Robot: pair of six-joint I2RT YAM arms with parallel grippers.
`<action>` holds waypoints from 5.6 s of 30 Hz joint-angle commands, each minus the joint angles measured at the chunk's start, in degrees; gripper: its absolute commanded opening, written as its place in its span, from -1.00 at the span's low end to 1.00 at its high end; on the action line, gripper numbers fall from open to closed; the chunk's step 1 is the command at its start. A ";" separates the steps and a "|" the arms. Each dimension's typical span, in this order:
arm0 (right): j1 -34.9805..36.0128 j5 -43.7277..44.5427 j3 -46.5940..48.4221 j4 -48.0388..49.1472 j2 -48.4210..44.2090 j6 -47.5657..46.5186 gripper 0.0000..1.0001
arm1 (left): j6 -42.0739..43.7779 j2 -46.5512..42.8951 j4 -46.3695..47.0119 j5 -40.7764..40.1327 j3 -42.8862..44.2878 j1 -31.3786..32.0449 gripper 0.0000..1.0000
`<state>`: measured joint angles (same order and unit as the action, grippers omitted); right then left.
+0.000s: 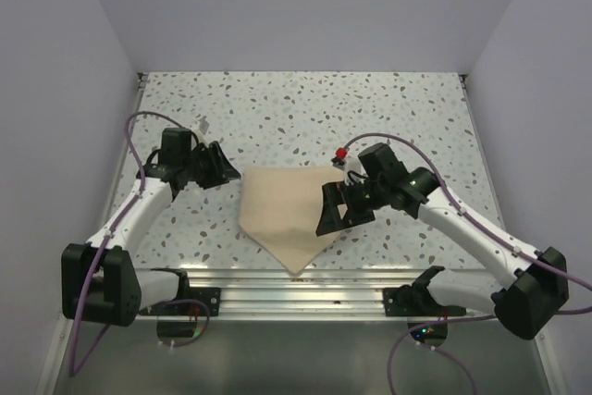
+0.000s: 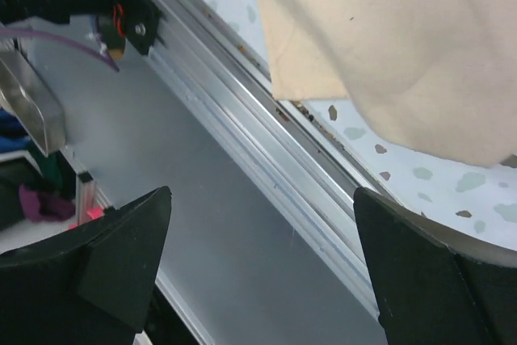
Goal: Prepare the surgical pack
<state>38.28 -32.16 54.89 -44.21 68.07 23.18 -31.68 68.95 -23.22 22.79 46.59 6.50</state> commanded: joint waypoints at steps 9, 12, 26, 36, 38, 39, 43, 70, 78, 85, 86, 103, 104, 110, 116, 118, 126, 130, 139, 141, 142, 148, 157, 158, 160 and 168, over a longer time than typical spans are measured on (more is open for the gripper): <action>-14.72 16.94 -0.40 -3.69 3.81 5.57 0.00 | 2.06 14.80 -5.95 -5.38 2.19 0.00 -0.46; -17.36 19.59 -0.66 -4.40 5.57 4.95 -0.65 | 2.06 17.00 -6.75 -6.17 2.19 0.61 -0.64; -17.72 0.71 -12.44 12.98 17.35 16.27 -1.00 | 2.32 2.79 -15.09 -16.11 7.81 2.20 -0.34; -17.45 -5.72 -1.94 21.36 28.68 24.55 -1.00 | 1.71 -5.84 -14.40 -15.05 6.94 2.20 -0.24; -17.45 -5.72 3.52 18.81 33.86 23.58 -1.00 | 1.89 -6.54 -14.48 -15.40 6.33 2.20 -0.21; -17.45 -5.54 9.91 17.85 35.97 22.88 -1.00 | 2.67 -6.63 -14.31 -14.97 5.63 2.29 -0.20; -17.89 -2.47 28.04 8.47 47.31 17.35 -1.00 | 4.43 -7.07 -12.46 -13.29 5.35 5.00 -0.10; -24.13 7.03 -2.32 5.79 18.60 2.39 0.97 | 2.15 33.96 -29.60 -54.68 33.12 48.08 0.33; -24.13 5.62 -6.20 8.08 14.46 3.63 0.97 | 2.33 39.68 -33.64 -61.89 34.27 48.60 0.35; -24.13 4.21 -6.91 9.57 15.25 3.45 0.97 | 4.08 41.00 -31.10 -61.72 33.21 48.69 0.05; -24.13 4.04 -7.08 9.66 15.25 3.54 0.97 | 4.08 41.26 -31.27 -62.24 33.48 48.69 -0.02; -24.05 -6.24 -9.89 25.29 17.70 17.67 0.97 | 7.42 42.06 -33.38 -59.61 40.07 48.52 -1.00; -23.96 -6.59 -9.63 28.44 18.84 19.34 0.96 | 7.34 41.88 -33.81 -59.53 40.33 48.52 -1.00; -22.99 -8.79 -7.43 39.51 24.46 31.10 0.75 | 8.83 41.36 -34.26 -58.47 41.22 48.17 -1.00; -19.04 -10.38 -6.03 53.30 30.88 41.48 -0.39 | 9.45 38.29 -32.68 -55.75 41.30 47.99 -1.00; -17.02 -9.94 -4.63 55.71 33.34 43.08 -0.56 | 9.71 38.02 -32.76 -55.40 41.74 47.99 -1.00; -11.57 -8.45 0.48 63.79 39.32 49.06 -0.65 | 11.20 36.52 -32.59 -53.90 42.62 47.90 -1.00; -9.55 -6.77 2.76 69.06 44.15 52.04 -0.72 | 12.87 35.38 -31.02 -52.50 43.32 47.90 -1.00; -1.55 1.65 11.03 89.97 56.20 61.19 -0.92 | 15.86 34.67 -26.96 -47.49 45.43 47.99 -1.00; -1.89 1.49 11.90 87.73 56.64 59.54 -0.92 | 15.95 35.03 -27.83 -47.66 45.43 47.99 -1.00; -2.16 -0.16 12.69 82.84 56.82 56.39 -0.92 | 15.60 35.03 -28.10 -48.01 45.26 47.90 -1.00; -6.98 -2.81 6.64 75.96 52.35 50.23 -0.85 | 13.49 30.82 -24.86 -47.31 38.24 47.38 -1.00; -15.87 -8.09 5.49 55.13 42.24 30.27 -0.84 | 12.70 26.06 -22.04 -47.57 33.83 46.67 -1.00; -16.31 -7.48 5.84 53.63 41.10 29.13 -0.85 | 12.87 25.71 -22.04 -47.66 33.74 46.67 -1.00; -16.14 -6.95 6.45 54.47 40.74 28.67 -0.87 | 13.14 25.36 -22.13 -47.66 33.66 46.58 -1.00; -15.52 -6.60 5.49 57.24 40.13 32.37 -0.90 | 13.84 26.41 -23.36 -47.39 34.62 46.58 -1.00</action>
<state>22.59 -38.72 59.66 14.35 111.18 56.45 -18.41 97.47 -49.32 -24.18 79.81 52.93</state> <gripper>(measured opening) 0.054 0.111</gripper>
